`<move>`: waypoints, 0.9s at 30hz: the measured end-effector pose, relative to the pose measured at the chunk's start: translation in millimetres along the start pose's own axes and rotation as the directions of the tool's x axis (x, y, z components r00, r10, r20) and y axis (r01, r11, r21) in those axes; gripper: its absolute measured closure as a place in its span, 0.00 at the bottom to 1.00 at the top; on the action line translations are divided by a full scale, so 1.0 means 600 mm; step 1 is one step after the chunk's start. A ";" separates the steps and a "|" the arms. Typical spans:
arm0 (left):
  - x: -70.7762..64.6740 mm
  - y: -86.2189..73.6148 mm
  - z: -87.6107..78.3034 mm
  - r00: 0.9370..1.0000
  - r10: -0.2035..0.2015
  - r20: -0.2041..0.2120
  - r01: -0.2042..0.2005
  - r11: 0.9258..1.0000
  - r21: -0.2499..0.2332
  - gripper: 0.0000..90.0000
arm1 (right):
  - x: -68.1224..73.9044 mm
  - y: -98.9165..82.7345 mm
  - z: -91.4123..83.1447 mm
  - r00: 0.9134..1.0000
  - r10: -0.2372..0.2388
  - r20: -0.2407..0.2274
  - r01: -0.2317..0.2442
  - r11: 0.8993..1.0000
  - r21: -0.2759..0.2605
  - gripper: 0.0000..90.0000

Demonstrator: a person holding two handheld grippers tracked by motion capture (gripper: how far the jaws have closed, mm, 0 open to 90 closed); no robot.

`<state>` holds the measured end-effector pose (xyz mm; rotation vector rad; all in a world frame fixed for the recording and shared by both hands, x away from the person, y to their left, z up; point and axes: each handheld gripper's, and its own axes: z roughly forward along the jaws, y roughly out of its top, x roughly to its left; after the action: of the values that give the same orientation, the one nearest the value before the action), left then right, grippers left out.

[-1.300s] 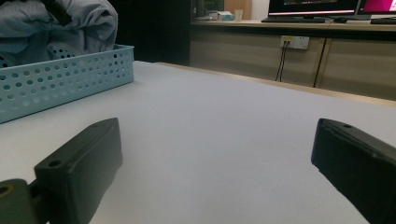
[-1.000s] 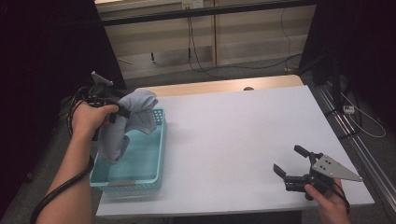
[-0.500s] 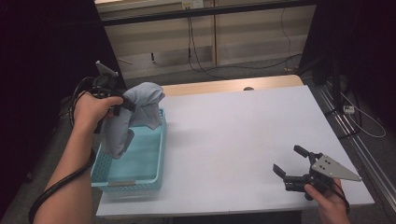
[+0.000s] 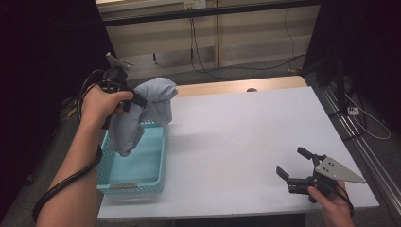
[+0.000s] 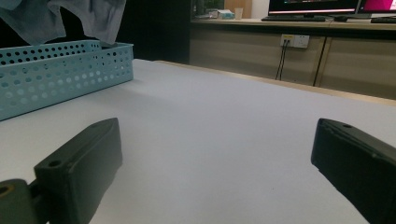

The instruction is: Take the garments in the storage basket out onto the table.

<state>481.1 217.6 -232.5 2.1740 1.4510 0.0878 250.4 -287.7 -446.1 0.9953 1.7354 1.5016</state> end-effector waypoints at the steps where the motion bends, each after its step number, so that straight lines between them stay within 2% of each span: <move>1: -0.005 0.002 0.001 1.000 0.005 0.004 -0.005 1.000 -0.001 0.72 | 0.000 0.000 0.000 1.000 0.004 0.001 -0.004 1.000 -0.002 0.02; 4: -0.014 0.006 0.001 1.000 0.021 0.015 -0.021 1.000 0.005 0.72 | 0.001 0.000 -0.001 1.000 0.008 0.002 -0.008 1.000 -0.002 0.02; 6: -0.029 0.012 0.004 0.999 0.040 0.022 -0.040 0.999 0.005 0.72 | 0.000 0.000 -0.001 1.000 0.009 0.002 -0.009 1.000 -0.003 0.02; 13: -0.056 0.020 0.017 0.997 0.064 0.050 -0.064 0.998 0.007 0.72 | 0.000 0.001 -0.001 1.000 0.004 -0.001 -0.004 1.000 -0.003 0.02; 19: -0.078 0.023 0.033 0.993 0.096 0.070 -0.097 0.995 0.011 0.72 | 0.000 0.001 -0.001 1.000 0.008 0.001 -0.008 1.000 -0.005 0.02; 27: -0.102 0.024 0.051 0.989 0.120 0.090 -0.122 0.993 0.011 0.72 | 0.000 0.001 -0.001 1.000 0.006 -0.001 -0.006 1.000 -0.005 0.02</move>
<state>477.3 148.2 -238.8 2.2487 1.2748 0.0216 249.6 -287.8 -445.5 0.9986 1.7306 1.5101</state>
